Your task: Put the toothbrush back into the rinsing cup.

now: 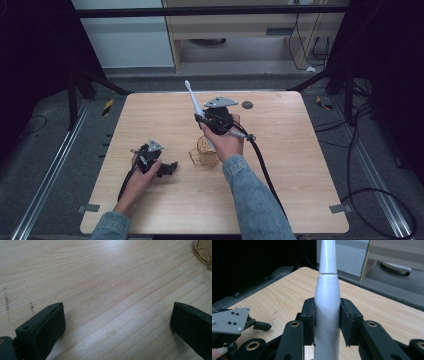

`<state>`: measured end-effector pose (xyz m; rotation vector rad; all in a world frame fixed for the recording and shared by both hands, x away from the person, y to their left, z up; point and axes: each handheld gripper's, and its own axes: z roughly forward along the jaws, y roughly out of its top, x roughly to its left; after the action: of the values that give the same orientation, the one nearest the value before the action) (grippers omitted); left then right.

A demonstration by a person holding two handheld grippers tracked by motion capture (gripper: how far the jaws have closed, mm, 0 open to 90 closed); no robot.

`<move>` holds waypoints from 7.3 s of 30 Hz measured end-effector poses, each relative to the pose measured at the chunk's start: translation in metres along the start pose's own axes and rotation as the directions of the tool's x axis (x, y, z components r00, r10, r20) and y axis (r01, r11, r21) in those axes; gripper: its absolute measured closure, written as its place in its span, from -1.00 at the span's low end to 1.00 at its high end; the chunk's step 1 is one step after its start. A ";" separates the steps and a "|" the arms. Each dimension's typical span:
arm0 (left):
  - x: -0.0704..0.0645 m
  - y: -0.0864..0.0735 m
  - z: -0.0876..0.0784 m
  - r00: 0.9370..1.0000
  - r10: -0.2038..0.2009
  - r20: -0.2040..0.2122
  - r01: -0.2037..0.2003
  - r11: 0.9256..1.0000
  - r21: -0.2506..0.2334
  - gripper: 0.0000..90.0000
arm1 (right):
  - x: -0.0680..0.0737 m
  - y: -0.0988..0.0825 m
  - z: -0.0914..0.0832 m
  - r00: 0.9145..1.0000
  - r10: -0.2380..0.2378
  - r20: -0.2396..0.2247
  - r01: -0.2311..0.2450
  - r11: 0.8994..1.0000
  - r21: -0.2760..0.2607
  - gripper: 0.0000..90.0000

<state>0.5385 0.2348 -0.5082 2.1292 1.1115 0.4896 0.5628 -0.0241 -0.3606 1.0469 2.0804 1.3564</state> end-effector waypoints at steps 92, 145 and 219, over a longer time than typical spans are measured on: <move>0.000 0.000 0.000 1.000 0.006 0.005 -0.006 1.000 0.002 -1.00 | -0.001 -0.063 0.002 1.000 0.001 0.013 -0.002 0.995 0.102 0.48; 0.001 0.000 -0.001 1.000 0.010 0.009 -0.010 1.000 0.002 -1.00 | 0.009 -0.059 0.016 0.998 -0.056 -0.001 0.055 0.986 0.156 0.43; 0.001 -0.001 -0.001 1.000 0.015 0.015 -0.015 1.000 0.003 -1.00 | -0.018 -0.050 -0.040 0.995 -0.078 0.066 0.068 0.987 0.148 0.22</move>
<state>0.5380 0.2365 -0.5081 2.1419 1.0895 0.4784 0.5282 -0.0725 -0.3894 1.0503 2.1686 1.1296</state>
